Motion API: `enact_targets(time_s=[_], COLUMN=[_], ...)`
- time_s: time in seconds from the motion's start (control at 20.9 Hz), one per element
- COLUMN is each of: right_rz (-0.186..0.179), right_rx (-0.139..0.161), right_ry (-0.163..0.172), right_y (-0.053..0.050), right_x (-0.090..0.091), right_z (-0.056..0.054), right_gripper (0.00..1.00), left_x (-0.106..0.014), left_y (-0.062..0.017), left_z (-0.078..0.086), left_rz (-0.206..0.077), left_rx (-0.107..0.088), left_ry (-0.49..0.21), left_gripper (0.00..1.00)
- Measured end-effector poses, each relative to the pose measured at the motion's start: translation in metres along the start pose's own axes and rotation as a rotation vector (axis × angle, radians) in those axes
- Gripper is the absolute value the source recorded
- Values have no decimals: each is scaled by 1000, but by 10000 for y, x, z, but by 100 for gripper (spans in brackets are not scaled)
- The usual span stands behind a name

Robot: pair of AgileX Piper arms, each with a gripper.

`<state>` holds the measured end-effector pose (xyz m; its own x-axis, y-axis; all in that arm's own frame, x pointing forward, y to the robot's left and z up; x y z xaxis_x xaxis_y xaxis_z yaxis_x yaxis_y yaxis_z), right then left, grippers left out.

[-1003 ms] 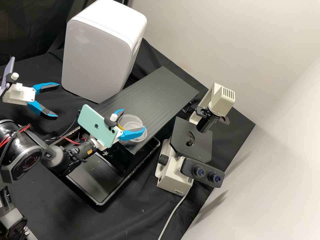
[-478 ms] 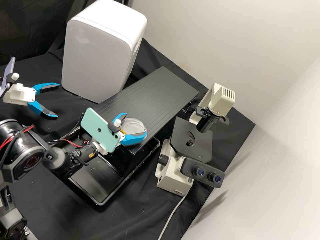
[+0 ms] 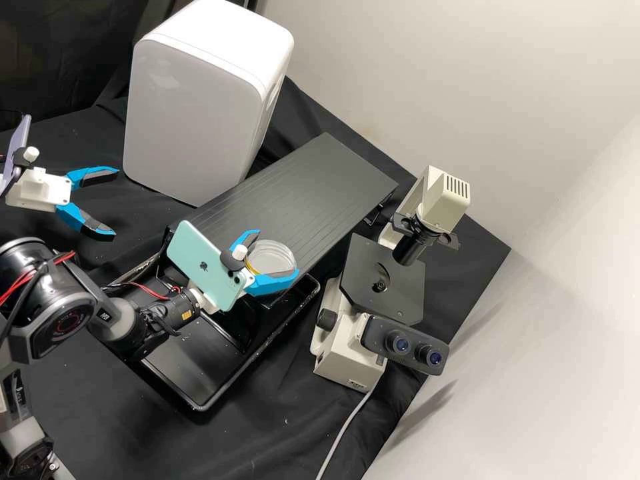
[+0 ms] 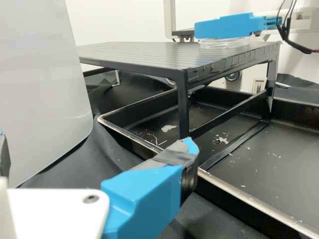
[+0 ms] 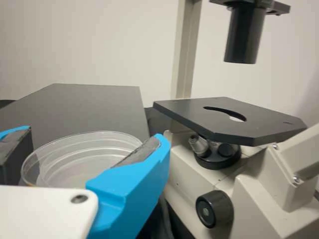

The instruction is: Place the lid on the petri dish

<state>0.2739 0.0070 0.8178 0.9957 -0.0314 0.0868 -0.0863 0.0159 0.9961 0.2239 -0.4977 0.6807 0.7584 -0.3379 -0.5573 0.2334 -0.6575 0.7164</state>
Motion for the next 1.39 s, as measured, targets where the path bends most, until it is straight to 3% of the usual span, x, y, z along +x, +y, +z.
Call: enact_targets(time_s=[0.48, 0.76, 1.39], right_rz=[17, 17, 21], right_rx=[9, 57, 80], right_ry=[-12, -12, -15], right_y=[51, 64, 76], right_x=[29, 57, 58], right_z=[25, 17, 27], right_gripper=[0, 0, 0], left_x=[33, 33, 51], left_y=[3, 3, 24], left_z=[-7, -7, -20], left_rz=[3, 3, 14], left_rx=[1, 1, -3], left_ry=[0, 0, 11], left_gripper=[100, 100, 100])
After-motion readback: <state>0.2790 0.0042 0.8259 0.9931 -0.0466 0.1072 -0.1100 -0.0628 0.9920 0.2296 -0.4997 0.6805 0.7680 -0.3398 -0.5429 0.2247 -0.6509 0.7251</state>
